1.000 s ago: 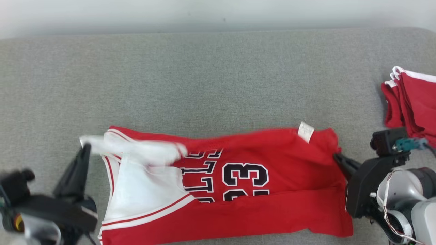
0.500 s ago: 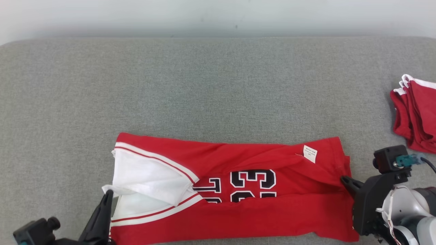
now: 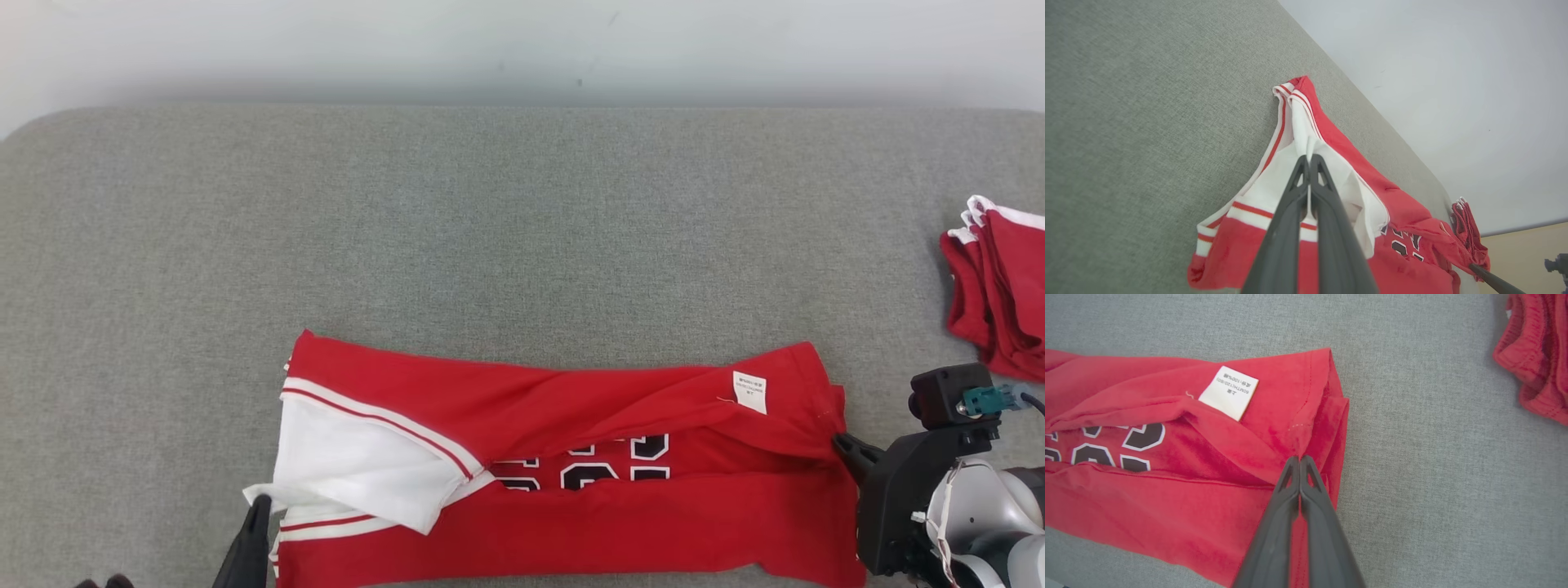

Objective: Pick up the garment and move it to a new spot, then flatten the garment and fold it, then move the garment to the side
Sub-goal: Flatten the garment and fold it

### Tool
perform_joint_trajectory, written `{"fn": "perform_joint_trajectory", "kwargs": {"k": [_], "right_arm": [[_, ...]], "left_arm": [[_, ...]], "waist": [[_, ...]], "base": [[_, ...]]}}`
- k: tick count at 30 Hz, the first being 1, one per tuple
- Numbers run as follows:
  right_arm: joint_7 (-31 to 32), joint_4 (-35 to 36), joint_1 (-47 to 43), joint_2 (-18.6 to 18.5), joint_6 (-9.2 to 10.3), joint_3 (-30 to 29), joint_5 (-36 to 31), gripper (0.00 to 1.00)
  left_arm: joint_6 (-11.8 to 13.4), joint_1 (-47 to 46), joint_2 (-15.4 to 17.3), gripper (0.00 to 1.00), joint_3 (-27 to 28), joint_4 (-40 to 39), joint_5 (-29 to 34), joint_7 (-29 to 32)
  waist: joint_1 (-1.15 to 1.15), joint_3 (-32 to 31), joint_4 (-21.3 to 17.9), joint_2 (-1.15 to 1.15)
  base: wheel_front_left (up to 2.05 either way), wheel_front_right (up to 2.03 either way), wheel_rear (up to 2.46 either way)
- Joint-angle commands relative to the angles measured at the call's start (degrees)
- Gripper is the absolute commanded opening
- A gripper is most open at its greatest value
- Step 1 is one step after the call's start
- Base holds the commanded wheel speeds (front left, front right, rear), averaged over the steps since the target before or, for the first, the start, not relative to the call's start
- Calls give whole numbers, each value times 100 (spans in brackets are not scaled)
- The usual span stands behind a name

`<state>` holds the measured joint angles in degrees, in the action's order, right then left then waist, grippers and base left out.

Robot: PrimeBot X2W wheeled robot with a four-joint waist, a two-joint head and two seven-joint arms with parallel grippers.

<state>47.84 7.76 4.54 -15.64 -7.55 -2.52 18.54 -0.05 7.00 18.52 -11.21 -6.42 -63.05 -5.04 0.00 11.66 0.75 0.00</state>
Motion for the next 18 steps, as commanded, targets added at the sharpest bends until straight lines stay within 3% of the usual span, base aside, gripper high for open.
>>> {"fn": "perform_joint_trajectory", "kwargs": {"k": [1, 9, 10, 11, 12, 18], "right_arm": [[-38, -3, -92, 25, 12, -38, -43, 0], [131, -15, -277, 155, 12, -133, -98, 0], [140, -1, -281, 172, 12, -133, -88, 17], [125, 25, -278, 199, 12, -151, -85, 83], [121, 36, -295, 217, 12, -176, -103, 100], [-43, 96, -416, 435, 12, -461, -232, 100]], "left_arm": [[-3, 107, -6, 0, -2, -20, -29, -10], [181, 178, -1, 0, -205, 284, 282, -27], [211, 128, -8, 45, -215, 348, 339, -72], [221, 101, 1, 100, -277, 414, 415, -59], [255, 84, 52, 100, -328, 499, 569, -62], [412, -69, 163, 100, -430, 810, 1099, -362]], "waist": [[0, -24, 19, 0], [0, -102, 58, 0], [0, -117, 63, 0], [0, -135, 63, 0], [0, -156, 62, 0], [0, -297, 68, 0]], "base": [[0, 0, 0], [0, 0, 0], [0, 0, 0], [0, 0, 0], [0, 0, 0], [0, 0, 0]]}}
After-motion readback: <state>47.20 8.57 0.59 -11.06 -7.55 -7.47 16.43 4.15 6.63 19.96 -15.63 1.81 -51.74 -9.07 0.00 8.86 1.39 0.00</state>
